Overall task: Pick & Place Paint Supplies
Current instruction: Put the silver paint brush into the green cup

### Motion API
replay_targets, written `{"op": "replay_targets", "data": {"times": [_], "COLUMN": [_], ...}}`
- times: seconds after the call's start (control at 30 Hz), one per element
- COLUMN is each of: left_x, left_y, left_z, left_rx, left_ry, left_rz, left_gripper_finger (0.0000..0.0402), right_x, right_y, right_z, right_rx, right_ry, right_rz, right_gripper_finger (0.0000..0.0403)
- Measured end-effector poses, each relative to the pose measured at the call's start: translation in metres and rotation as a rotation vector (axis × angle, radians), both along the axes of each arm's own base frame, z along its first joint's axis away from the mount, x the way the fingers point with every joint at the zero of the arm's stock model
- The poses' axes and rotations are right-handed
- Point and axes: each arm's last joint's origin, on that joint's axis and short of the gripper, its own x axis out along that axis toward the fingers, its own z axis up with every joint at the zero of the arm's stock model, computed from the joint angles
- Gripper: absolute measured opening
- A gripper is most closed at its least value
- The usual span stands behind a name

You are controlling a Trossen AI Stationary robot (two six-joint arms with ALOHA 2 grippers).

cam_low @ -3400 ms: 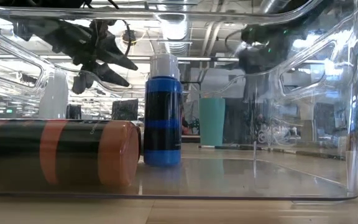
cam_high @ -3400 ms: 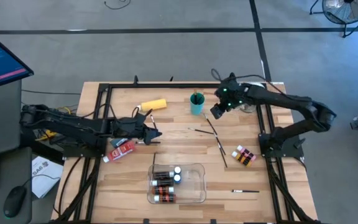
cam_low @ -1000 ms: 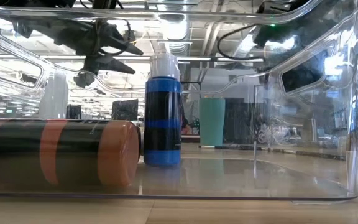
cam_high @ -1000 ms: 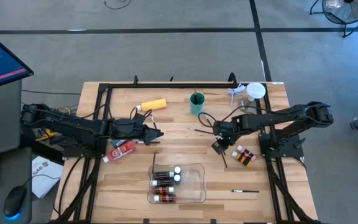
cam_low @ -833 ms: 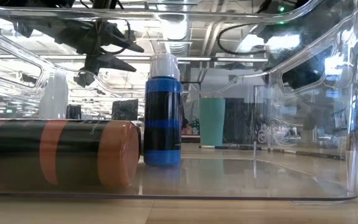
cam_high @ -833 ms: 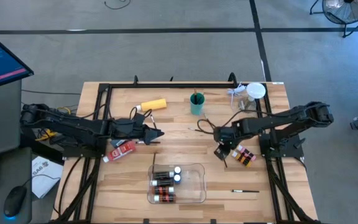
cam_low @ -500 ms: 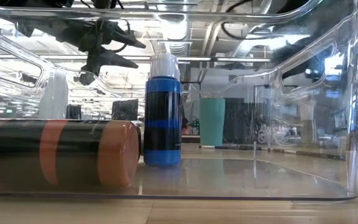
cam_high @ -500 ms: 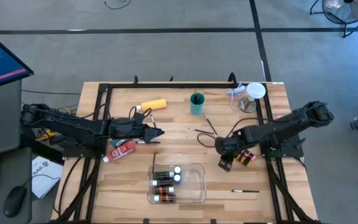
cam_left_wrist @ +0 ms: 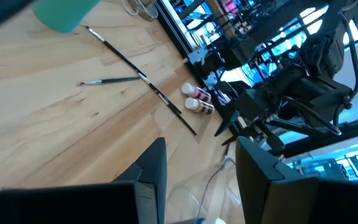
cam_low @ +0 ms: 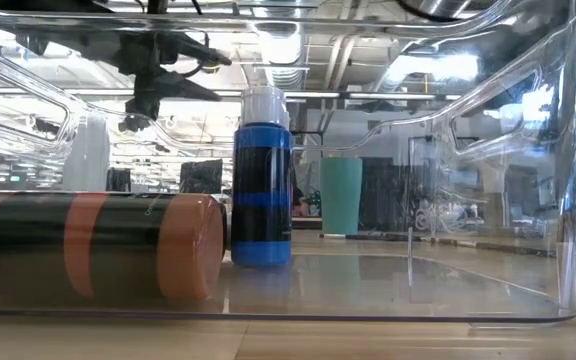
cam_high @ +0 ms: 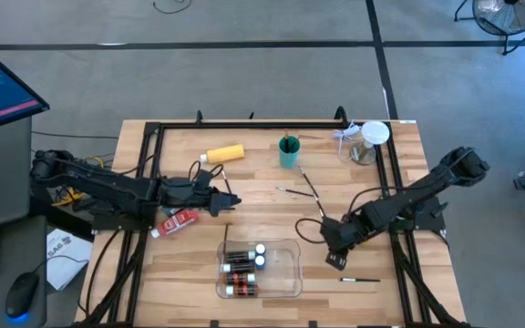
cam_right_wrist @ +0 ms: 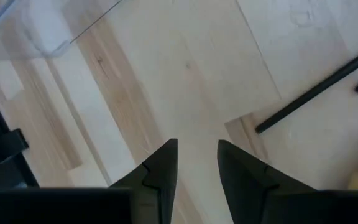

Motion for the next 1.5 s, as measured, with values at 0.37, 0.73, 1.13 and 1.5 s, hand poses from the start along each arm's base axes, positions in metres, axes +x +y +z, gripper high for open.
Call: {"op": "replay_targets", "data": {"times": [0.37,0.73,1.13,1.5], "left_x": [-0.002,-0.005,-0.006,-0.011], "left_y": [-0.017,-0.034,-0.041,-0.054], "left_z": [0.001,0.007,0.011,0.012], "left_rx": [0.006,-0.003,0.034,0.028], "left_ry": [-0.014,-0.068,-0.112,-0.121], "left_rz": [-0.082,-0.154,-0.114,-0.172], "left_gripper_finger": [0.0099,0.0099,0.0099,0.0099], "right_x": [-0.008,-0.021,-0.026,-0.020], "right_y": [0.014,0.033,0.054,0.073], "right_z": [0.000,0.000,0.002,-0.022], "right_rx": [-0.028,-0.045,0.016,0.022], "right_ry": [-0.011,-0.033,-0.115,-0.093], "right_rz": [-0.008,0.288,0.321,0.329], "right_gripper_finger": [0.0108,0.0108,0.0108,0.0108]}}
